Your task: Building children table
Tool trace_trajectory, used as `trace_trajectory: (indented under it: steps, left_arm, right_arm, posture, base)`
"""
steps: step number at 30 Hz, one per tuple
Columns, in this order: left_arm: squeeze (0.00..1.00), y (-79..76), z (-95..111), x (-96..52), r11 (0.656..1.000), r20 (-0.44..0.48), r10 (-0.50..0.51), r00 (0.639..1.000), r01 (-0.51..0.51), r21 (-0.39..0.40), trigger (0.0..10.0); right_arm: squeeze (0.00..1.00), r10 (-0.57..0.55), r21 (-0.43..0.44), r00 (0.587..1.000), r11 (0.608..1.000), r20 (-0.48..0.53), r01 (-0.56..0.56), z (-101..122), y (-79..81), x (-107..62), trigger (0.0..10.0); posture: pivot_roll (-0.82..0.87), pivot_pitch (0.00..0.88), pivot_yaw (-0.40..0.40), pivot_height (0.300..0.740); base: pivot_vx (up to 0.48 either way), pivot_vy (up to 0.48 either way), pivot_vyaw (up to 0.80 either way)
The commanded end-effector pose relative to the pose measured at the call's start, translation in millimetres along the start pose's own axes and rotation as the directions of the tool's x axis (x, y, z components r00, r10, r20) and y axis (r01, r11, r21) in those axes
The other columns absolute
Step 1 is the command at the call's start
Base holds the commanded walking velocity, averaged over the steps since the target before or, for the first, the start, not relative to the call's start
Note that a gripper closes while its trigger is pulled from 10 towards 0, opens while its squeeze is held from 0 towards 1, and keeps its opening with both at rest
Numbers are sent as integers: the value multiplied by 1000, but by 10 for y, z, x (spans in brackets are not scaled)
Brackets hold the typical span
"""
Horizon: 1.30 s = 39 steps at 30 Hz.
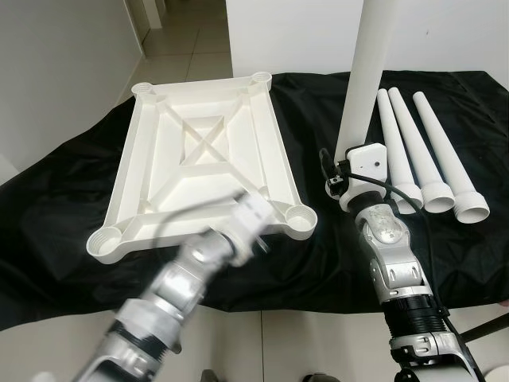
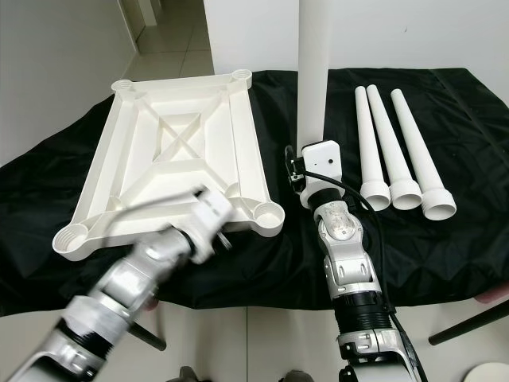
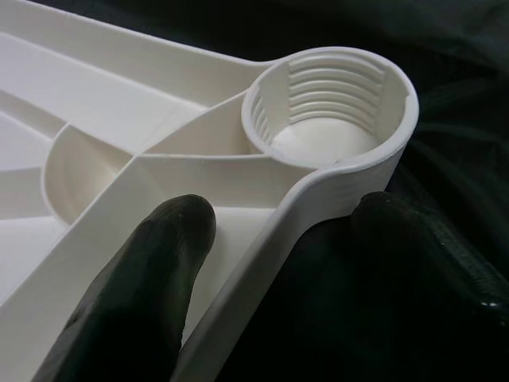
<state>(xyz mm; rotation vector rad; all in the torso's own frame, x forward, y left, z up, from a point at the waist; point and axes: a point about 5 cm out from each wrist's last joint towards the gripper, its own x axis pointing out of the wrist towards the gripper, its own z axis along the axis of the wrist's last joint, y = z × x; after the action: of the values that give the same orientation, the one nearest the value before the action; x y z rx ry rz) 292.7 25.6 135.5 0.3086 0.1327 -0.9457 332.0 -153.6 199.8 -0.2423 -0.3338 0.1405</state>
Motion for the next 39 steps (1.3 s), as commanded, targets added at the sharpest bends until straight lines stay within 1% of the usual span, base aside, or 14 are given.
trace_trajectory:
  steps: [1,3,4,7,11,16,19,21,23,25,29,35,37,39]
  left_arm:
    - [0,-76,-96,28,999,-47,-48,998,47,-24,10000]
    - [0,-95,-79,48,999,-39,-46,998,45,-24,10000]
    - [0,-109,-8,85,999,-11,-30,999,30,-28,10000]
    - [0,-102,32,94,999,3,-21,1000,21,-28,10000]
    - [0,0,52,35,998,6,-34,999,34,-46,10000]
    - [0,36,53,63,998,4,-19,1000,19,-61,10000]
    - [0,0,71,100,998,9,-25,1000,26,-62,10000]
    - [0,-108,95,163,997,16,-53,998,54,-61,10000]
    - [0,-150,100,182,996,17,-60,998,61,-64,10000]
    - [0,-203,100,205,994,21,-62,998,64,-93,10000]
    - [0,-253,131,224,991,40,-61,997,66,-118,10000]
    - [0,-230,190,242,992,68,-28,997,36,-124,10000]
    - [0,-169,236,233,990,90,11,996,2,-144,10000]
    - [0,-133,252,221,989,96,31,995,-16,-148,10000]
  right_arm:
    - [0,-5,3,1000,1000,28,5,55,11,36,10000]
    - [0,-7,5,1000,1000,29,7,55,12,38,10000]
    - [0,-6,20,1000,1000,28,6,51,36,42,10000]
    - [0,-4,30,1000,1000,26,3,48,51,43,10000]
    - [0,-7,36,1000,999,26,6,39,64,44,10000]
    - [0,-6,40,1000,999,24,5,35,77,40,10000]
    - [0,-6,43,1000,999,22,5,33,80,39,10000]
    - [0,-7,46,1000,999,22,6,29,80,38,10000]
    - [0,-10,40,1000,999,24,9,29,79,37,10000]
    - [0,-12,39,1000,999,28,10,31,75,36,10000]
    - [0,-15,44,999,999,31,14,31,62,39,10000]
    - [0,-28,61,999,998,31,26,30,51,59,10000]
    - [0,-43,111,998,993,36,39,42,49,76,10000]
    - [0,-56,128,998,991,40,51,50,43,80,10000]
  posture:
    - [-164,90,111,740]
    - [-164,90,111,740]
    - [-155,87,113,740]
    - [-152,87,113,740]
    - [-144,82,119,740]
    - [-144,82,123,740]
    - [-144,81,123,740]
    - [-145,81,125,740]
    - [-146,78,125,740]
    - [-148,77,125,740]
    - [-142,71,118,740]
    - [-133,66,110,740]
    - [-127,66,104,740]
    - [-125,66,102,740]
  base:
    - [0,0,0]
    - [0,0,0]
    - [0,0,0]
    - [0,0,0]
    - [0,0,0]
    - [0,0,0]
    - [0,0,0]
    - [0,0,0]
    - [0,0,0]
    - [0,0,0]
    - [0,0,0]
    - [0,0,0]
    - [0,0,0]
    - [0,0,0]
